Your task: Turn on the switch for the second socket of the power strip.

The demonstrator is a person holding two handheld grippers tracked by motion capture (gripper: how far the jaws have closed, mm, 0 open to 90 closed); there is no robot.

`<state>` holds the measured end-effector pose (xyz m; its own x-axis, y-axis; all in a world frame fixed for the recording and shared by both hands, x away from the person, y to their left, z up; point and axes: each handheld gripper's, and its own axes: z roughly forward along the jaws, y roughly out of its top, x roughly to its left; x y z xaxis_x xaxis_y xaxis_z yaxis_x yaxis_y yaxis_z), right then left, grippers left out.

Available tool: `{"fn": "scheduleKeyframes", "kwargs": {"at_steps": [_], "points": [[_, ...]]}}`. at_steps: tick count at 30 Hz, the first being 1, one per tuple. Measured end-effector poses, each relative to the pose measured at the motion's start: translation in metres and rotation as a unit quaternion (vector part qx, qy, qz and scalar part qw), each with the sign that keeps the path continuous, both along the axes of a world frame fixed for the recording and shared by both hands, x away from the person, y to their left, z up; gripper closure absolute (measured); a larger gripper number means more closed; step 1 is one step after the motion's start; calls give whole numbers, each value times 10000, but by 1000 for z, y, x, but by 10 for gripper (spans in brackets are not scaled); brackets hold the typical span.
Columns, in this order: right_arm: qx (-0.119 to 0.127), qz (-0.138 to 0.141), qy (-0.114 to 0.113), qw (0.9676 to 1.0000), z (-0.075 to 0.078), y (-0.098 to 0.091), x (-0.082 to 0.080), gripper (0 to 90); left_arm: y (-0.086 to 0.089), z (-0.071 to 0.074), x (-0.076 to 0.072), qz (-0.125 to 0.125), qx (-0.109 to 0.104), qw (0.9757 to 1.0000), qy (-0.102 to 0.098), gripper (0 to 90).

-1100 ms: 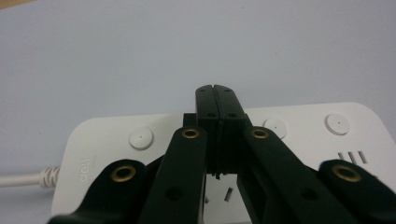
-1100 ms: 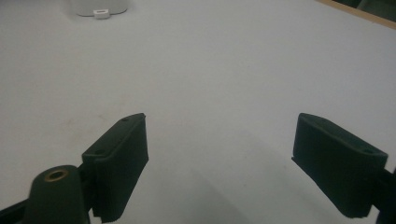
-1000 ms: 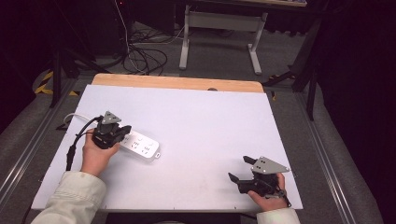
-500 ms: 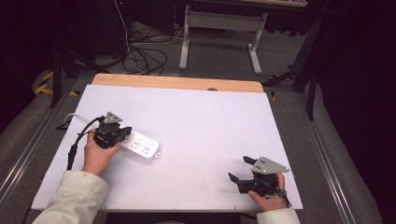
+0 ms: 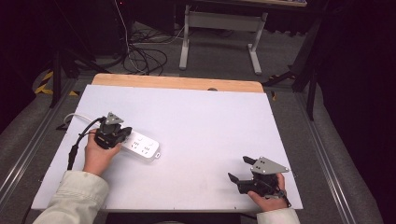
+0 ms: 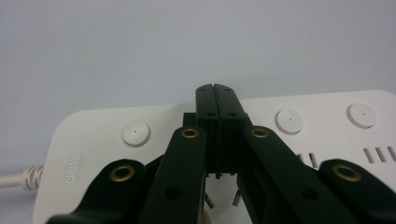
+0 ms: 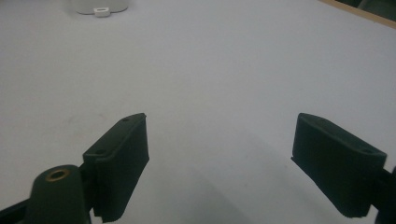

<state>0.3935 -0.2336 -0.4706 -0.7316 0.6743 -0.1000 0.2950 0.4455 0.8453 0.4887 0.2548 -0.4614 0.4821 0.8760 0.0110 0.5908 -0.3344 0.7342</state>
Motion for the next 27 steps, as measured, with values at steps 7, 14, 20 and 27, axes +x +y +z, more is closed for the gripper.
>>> {"fn": "scheduleKeyframes", "kwargs": {"at_steps": [7, 14, 20, 27], "points": [[-5, 20, 5, 10000, 0, 1, 0, 188, -2, -1, 0, 3, 54, 10000, -15, 899], [-12, 14, 7, 10000, 0, 1, 0, 190, -6, -1, -1, 38, 263, 9996, -60, 900], [-15, 15, 10, 10000, -1, 1, 0, 190, -6, 0, 0, 82, 271, 9996, -8, 900], [-13, 3, 22, 10000, -1, 1, 0, 191, -10, 0, -1, 114, 426, 9990, -47, 900]]}}
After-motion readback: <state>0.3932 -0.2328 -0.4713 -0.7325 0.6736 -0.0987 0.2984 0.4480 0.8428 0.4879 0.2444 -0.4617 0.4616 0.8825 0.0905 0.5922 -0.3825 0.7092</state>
